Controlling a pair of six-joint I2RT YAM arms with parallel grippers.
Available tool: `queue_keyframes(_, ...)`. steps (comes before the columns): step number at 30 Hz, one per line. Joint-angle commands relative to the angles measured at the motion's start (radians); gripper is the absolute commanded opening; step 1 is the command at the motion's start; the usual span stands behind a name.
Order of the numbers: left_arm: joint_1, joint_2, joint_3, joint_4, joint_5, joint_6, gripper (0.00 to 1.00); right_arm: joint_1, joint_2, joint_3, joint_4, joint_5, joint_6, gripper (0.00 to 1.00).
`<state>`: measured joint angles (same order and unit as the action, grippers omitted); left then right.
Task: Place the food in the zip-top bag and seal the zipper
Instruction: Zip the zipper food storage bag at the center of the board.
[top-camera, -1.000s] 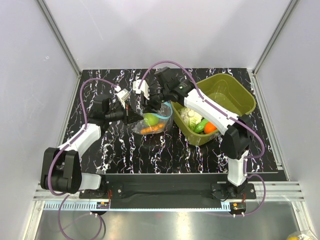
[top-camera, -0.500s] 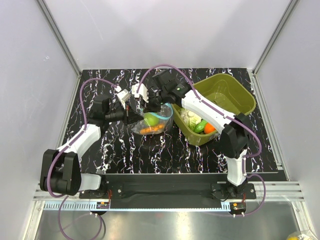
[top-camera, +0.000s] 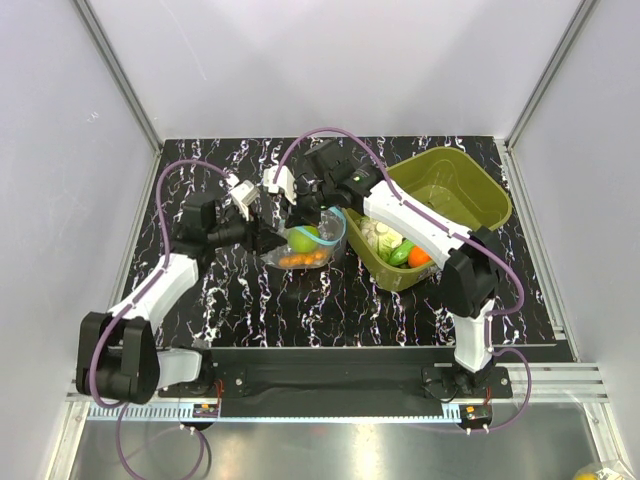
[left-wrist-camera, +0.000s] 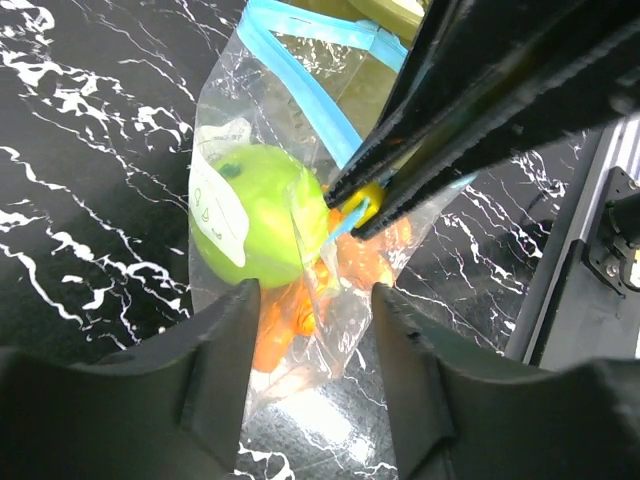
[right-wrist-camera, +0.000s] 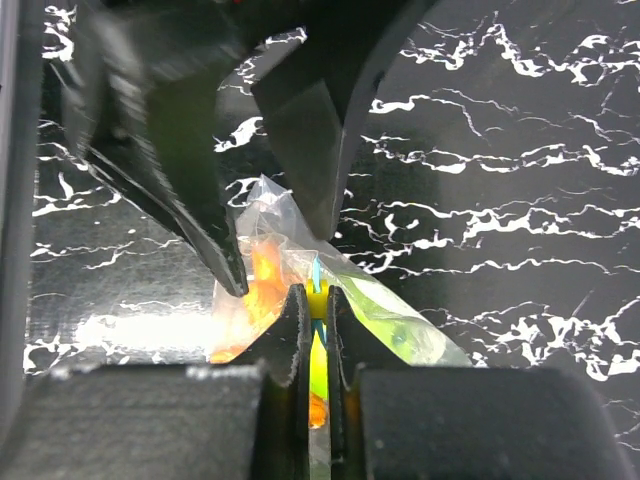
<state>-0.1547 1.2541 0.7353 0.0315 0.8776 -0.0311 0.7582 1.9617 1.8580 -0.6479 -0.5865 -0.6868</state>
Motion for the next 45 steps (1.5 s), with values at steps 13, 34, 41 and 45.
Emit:
queue_keyframes(13,-0.003,-0.044,0.016,0.154,0.05,-0.027,0.42,0.012,-0.103,0.0,0.028,-0.068,0.035,0.0)
queue_keyframes(34,-0.006,-0.037,0.024,0.347,0.112,-0.182,0.0,0.01,-0.129,-0.036,-0.022,-0.044,0.01,0.0)
queue_keyframes(41,0.007,-0.113,-0.031,0.481,0.07,-0.343,0.0,0.003,-0.176,-0.157,0.011,-0.006,0.001,0.0)
queue_keyframes(45,0.058,-0.157,-0.07,0.577,0.083,-0.45,0.0,-0.011,-0.181,-0.177,0.007,0.007,0.006,0.0)
